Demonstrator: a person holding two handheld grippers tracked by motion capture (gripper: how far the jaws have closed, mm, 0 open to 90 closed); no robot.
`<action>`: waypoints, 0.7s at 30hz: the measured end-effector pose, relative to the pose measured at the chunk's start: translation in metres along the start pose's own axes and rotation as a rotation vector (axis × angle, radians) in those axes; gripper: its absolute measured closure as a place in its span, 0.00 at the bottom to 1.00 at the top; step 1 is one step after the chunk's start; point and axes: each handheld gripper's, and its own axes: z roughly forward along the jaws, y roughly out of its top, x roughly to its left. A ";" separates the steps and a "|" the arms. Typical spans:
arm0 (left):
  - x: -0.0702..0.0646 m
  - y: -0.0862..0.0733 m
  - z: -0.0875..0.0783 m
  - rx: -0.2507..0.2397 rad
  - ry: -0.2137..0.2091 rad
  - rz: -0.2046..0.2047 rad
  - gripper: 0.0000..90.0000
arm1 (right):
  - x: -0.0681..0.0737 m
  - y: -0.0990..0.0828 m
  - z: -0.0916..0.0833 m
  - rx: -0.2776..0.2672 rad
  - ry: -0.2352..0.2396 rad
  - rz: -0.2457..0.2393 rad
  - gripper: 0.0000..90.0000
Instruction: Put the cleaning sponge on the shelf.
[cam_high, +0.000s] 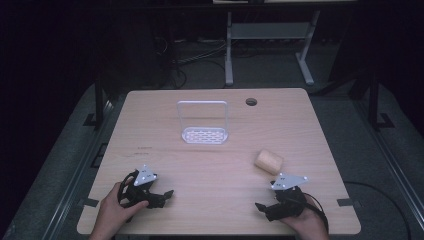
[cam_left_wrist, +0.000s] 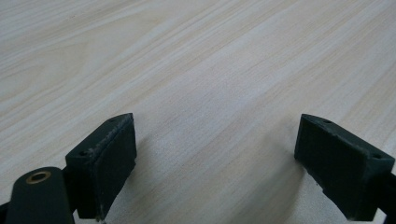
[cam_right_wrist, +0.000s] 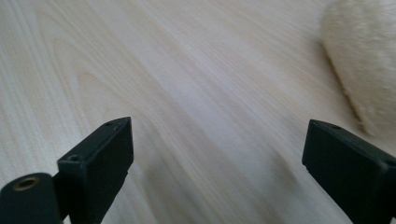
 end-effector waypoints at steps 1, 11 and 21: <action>0.000 0.000 0.000 0.001 0.000 0.000 0.13 | -0.002 -0.001 -0.002 0.002 -0.005 0.006 0.10; 0.000 0.000 0.000 0.000 0.000 0.000 0.13 | -0.014 -0.005 -0.012 -0.002 -0.023 0.029 0.10; 0.000 0.000 0.000 0.000 0.000 0.000 0.13 | -0.024 -0.008 -0.020 -0.003 -0.037 0.033 0.10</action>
